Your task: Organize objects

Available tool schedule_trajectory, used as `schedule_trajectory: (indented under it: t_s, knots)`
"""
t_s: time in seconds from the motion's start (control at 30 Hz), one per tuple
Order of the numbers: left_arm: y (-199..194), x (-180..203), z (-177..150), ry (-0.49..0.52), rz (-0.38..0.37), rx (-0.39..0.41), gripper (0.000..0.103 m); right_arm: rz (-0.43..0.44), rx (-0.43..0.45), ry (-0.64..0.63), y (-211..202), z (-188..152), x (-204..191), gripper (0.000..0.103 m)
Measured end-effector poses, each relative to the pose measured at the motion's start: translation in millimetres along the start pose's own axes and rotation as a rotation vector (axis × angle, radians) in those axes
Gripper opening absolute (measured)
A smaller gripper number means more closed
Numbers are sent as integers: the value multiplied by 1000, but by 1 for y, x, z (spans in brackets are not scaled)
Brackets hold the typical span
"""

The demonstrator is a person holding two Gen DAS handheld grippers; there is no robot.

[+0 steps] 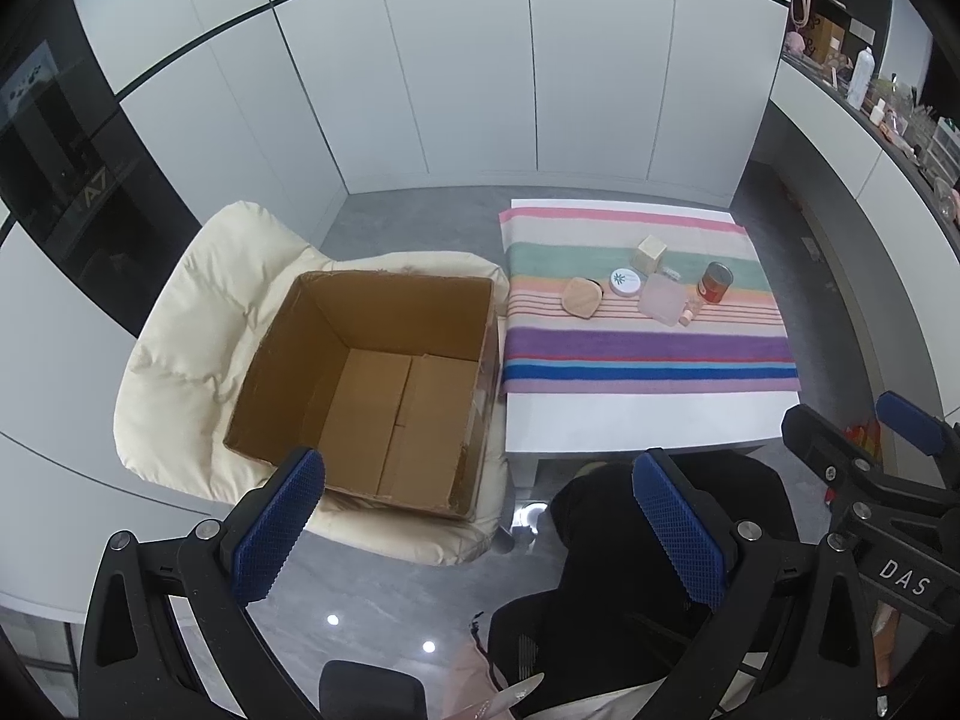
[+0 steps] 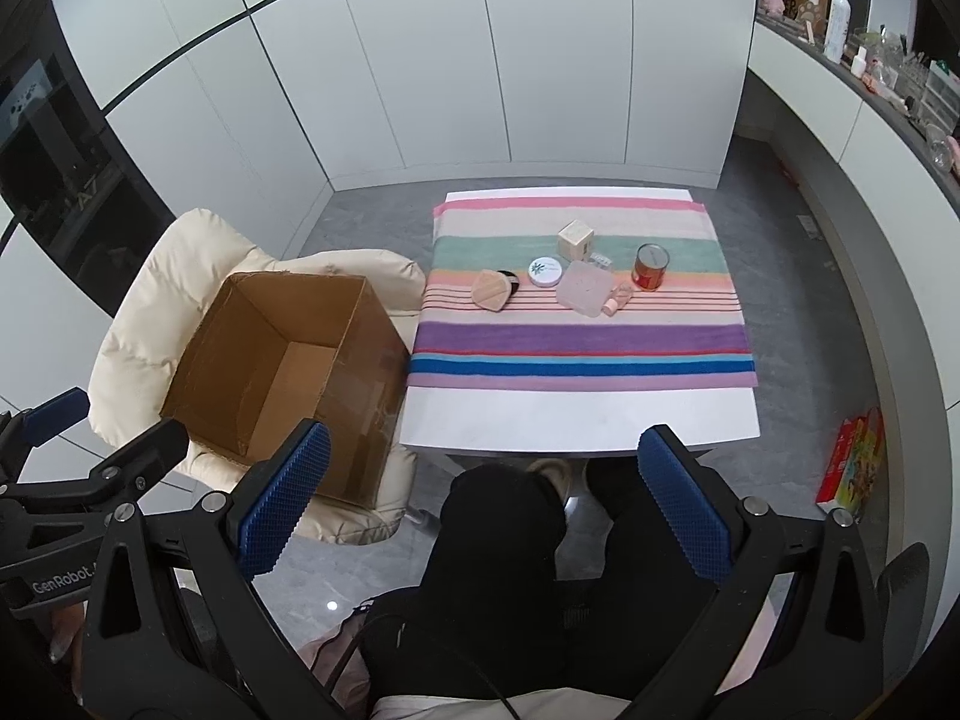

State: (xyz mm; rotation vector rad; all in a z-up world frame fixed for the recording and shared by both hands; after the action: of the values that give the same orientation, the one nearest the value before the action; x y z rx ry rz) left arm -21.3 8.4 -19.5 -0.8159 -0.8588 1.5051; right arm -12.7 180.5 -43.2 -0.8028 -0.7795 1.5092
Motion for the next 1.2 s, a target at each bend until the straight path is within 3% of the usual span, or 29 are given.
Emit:
schedule_trajectory:
  t_s: [0.4, 0.8, 1.2]
  knots:
    - [14, 11, 2, 10, -7, -13, 103, -13, 3, -30, 8, 3, 5, 103]
    - [25, 44, 5, 22, -94, -52, 103, -28, 7, -5, 14, 8, 35, 103]
    - [24, 123, 19, 48, -171, -40, 103, -75, 16, 76, 7, 9, 114, 103]
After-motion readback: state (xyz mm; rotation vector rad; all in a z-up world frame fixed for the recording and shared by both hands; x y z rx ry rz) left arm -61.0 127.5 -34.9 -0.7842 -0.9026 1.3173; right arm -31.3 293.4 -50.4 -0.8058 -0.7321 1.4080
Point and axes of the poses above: each gripper's, at about its wrist camera, not at the fingertips, and y roughly the way its jaws point, x to its right, z to its top, the point moved 3 cm from there along y, roughly the way its jaws point, and after that the axes turned 10 degrees about -y, right-handed, at the moved point
